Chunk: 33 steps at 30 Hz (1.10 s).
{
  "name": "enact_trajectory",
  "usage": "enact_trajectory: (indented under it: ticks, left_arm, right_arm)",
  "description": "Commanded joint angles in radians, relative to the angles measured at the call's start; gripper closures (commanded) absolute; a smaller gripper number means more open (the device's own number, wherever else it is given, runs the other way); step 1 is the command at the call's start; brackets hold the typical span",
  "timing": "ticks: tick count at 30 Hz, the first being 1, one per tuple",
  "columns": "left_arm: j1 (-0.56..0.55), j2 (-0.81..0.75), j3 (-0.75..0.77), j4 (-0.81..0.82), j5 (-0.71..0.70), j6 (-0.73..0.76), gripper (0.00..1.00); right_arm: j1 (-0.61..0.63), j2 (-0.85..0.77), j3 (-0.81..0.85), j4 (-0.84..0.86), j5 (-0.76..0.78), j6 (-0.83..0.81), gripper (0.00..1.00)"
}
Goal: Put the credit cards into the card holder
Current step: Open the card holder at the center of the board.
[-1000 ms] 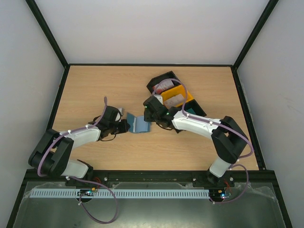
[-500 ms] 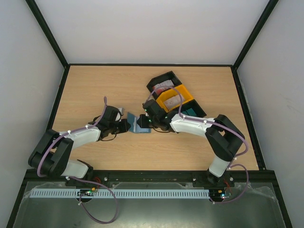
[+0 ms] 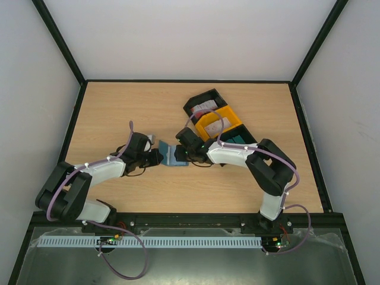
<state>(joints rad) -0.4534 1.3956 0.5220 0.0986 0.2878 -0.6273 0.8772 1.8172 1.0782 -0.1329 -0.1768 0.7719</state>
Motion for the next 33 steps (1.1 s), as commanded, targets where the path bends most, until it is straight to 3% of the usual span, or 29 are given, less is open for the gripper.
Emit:
enact_trajectory:
  ticks: [1, 15, 33]
  left_arm:
    - [-0.004, -0.003, -0.016, 0.004, -0.002, 0.0, 0.93]
    - [-0.008, 0.001, -0.018, 0.012, -0.002, 0.003, 0.94]
    - [-0.016, -0.008, -0.032, 0.013, -0.025, 0.002, 0.96]
  right_arm:
    - [0.0, 0.031, 0.032, -0.049, 0.089, 0.006, 0.63]
    - [-0.003, 0.098, 0.048, 0.001, -0.005, 0.009, 0.64]
    - [-0.064, -0.008, -0.115, 0.328, -0.228, 0.172, 0.63]
